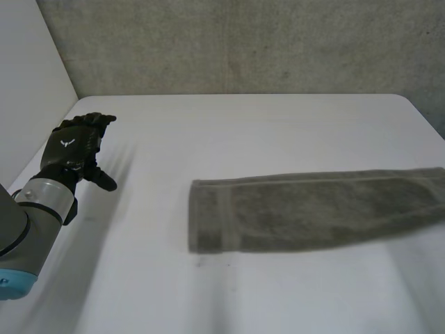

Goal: Fold the towel.

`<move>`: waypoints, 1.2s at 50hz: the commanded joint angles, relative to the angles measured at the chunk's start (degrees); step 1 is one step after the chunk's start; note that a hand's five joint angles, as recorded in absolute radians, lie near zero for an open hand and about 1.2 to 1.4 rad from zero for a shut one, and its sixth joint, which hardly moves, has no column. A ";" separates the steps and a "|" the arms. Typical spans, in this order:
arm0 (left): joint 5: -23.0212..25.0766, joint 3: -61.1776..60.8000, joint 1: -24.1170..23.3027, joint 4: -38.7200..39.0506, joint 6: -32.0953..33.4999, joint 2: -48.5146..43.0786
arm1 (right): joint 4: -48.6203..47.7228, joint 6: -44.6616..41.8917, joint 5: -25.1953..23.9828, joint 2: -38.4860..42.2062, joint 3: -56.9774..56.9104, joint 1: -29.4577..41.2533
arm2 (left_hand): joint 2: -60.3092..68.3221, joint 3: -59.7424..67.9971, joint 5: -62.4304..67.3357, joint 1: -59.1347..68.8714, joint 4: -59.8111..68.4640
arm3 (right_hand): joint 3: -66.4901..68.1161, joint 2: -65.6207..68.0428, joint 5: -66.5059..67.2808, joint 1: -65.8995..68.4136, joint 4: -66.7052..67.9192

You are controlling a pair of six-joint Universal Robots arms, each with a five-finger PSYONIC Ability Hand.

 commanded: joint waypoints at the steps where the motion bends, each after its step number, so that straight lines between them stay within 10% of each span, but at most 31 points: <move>1: 0.02 -0.34 -0.08 0.00 0.05 0.11 | 6.67 2.17 -0.48 -5.32 -3.17 5.57 | 0.51 0.43 -1.67 -0.07 0.18 | 3.44 4.69 3.63 4.15 3.00; 14: -0.07 -0.87 -0.16 0.44 0.05 0.20 | 3.59 11.84 3.99 0.02 -12.73 52.72 | 0.51 0.43 -1.67 -0.07 0.18 | 3.44 4.69 3.63 4.15 3.00; 27: 0.02 -1.48 -0.25 1.05 0.14 0.20 | 4.03 11.92 5.41 14.37 -17.93 71.40 | 0.51 0.43 -1.67 -0.07 0.18 | 3.44 4.69 3.63 4.15 3.00; 31: 0.02 -1.57 -0.25 1.14 0.14 0.20 | 4.65 12.28 5.85 13.40 -18.20 71.23 | 0.51 0.43 -1.67 -0.07 0.18 | -17.19 -15.94 -17.00 -16.48 -17.63; 33: 0.02 -1.66 -0.25 1.14 0.14 0.20 | 5.17 13.59 6.55 9.12 -16.63 70.97 | 0.51 0.43 -1.67 -0.07 0.18 | -66.56 -65.31 -66.37 -65.85 -67.00; 55: 0.02 -2.10 -2.45 1.14 0.32 -0.15 | 4.21 25.46 -2.32 -6.64 9.13 39.59 | 0.51 0.43 -1.67 -0.07 0.18 | -66.56 -65.31 -66.37 -65.85 -67.00; 60: -0.33 -2.18 -3.59 0.97 0.41 0.02 | -2.19 25.37 -5.40 -7.51 16.68 32.66 | 0.51 0.43 -1.67 -0.07 0.18 | -46.83 -45.57 -46.64 -46.11 -47.27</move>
